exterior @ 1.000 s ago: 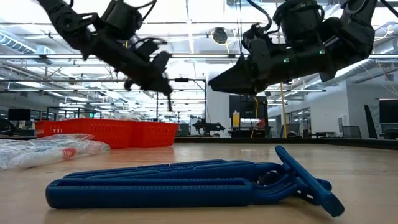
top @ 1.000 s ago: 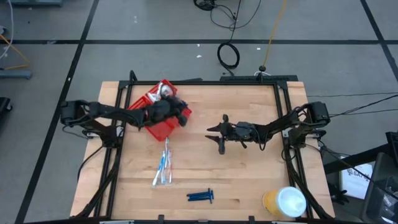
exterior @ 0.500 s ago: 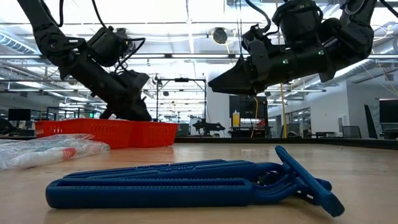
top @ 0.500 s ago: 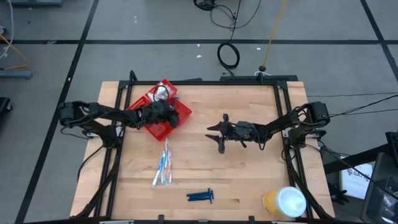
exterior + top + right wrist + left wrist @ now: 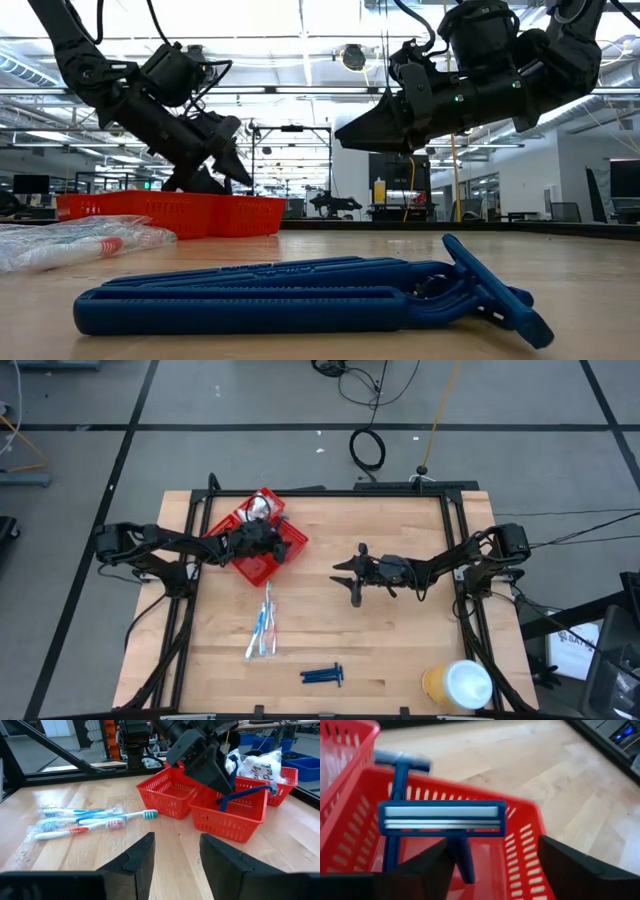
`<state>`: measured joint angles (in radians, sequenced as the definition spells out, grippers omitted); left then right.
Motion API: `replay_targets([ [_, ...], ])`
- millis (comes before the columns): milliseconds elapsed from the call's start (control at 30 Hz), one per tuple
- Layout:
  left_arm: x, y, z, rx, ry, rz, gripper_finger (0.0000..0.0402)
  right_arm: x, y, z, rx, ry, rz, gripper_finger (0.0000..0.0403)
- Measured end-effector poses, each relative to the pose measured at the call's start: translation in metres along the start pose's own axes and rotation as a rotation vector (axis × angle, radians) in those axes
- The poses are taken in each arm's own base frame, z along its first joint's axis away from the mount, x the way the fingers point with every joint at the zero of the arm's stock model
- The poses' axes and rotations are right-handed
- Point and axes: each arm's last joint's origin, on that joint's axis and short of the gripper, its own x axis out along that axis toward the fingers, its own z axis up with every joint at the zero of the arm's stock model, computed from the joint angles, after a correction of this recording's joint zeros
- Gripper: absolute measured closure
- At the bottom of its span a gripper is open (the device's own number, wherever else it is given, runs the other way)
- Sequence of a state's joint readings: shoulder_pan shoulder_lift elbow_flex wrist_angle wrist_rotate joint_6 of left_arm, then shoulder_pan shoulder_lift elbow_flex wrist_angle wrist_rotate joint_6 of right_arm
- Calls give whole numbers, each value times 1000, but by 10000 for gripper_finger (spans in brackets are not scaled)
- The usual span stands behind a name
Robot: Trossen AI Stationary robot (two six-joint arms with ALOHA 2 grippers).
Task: Pick & Place Travel size toiletries
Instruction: Put the blue razor into the vertical right red bin, then put the bottom blue razor into the vertical right red bin
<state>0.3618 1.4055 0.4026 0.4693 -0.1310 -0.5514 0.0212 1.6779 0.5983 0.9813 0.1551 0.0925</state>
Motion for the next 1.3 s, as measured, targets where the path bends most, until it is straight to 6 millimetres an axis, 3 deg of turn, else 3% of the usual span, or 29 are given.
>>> replay_targets([
  [300,-8,-2,7,56,-30,-3,66,0,0,0,0,0,0,255],
  [467,-13,5,1,75,28,122,72,0,0,0,0,0,0,252],
  [667,-15,6,-1,93,48,140,89,0,0,0,0,1,0,256],
  [967,-16,-14,12,147,-95,-55,110,-1,4,0,-2,2,17,252],
  [1100,-19,-25,14,180,-143,-145,112,-1,25,1,-37,14,128,250],
  [1300,-19,-27,13,186,-143,-158,112,6,84,13,-117,200,274,233],
])
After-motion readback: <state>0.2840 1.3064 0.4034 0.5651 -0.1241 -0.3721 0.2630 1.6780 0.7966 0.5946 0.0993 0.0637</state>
